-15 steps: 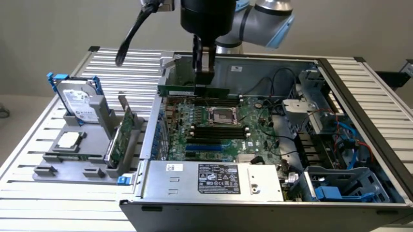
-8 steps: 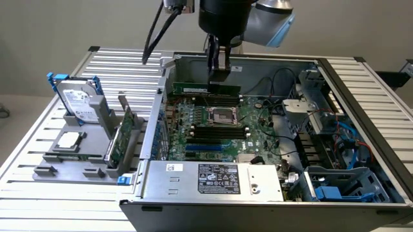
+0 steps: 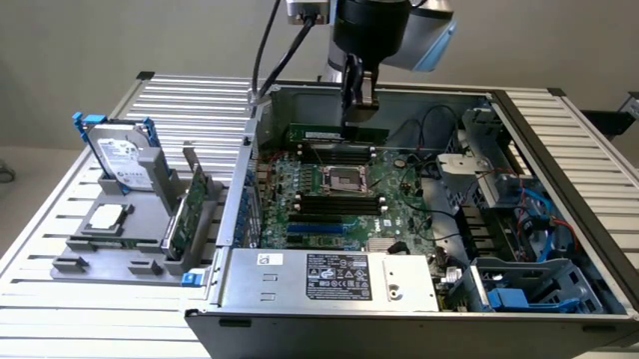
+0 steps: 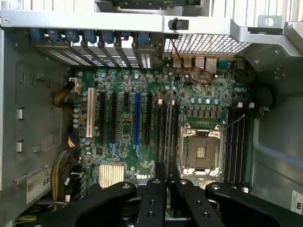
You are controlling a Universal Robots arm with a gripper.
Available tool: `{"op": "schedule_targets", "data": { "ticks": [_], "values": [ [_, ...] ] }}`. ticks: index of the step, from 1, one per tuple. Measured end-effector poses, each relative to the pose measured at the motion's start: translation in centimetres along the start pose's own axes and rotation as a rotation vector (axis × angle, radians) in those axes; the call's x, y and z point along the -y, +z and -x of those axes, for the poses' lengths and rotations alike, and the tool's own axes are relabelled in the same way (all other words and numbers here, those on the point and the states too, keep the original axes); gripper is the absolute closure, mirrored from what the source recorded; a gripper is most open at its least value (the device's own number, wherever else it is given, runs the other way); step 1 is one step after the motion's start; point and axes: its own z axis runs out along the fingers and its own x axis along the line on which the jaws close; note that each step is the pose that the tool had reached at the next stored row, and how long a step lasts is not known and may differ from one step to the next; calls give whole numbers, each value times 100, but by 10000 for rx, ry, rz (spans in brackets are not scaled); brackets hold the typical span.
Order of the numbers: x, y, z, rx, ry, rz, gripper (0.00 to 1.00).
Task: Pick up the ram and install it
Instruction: 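Pick up the ram and move it above insertion slot, then insert the ram into the slot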
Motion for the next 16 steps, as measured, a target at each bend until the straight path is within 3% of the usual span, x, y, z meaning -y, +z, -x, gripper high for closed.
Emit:
{"op": "schedule_targets", "data": {
  "ticks": [3,5,6,16],
  "values": [
    [91,43,103,1,0,2,86],
    [97,61,167,-22,2,-17,86],
    [98,62,169,-52,4,-19,86],
    [98,61,169,-57,3,-18,86]
  ]
}}
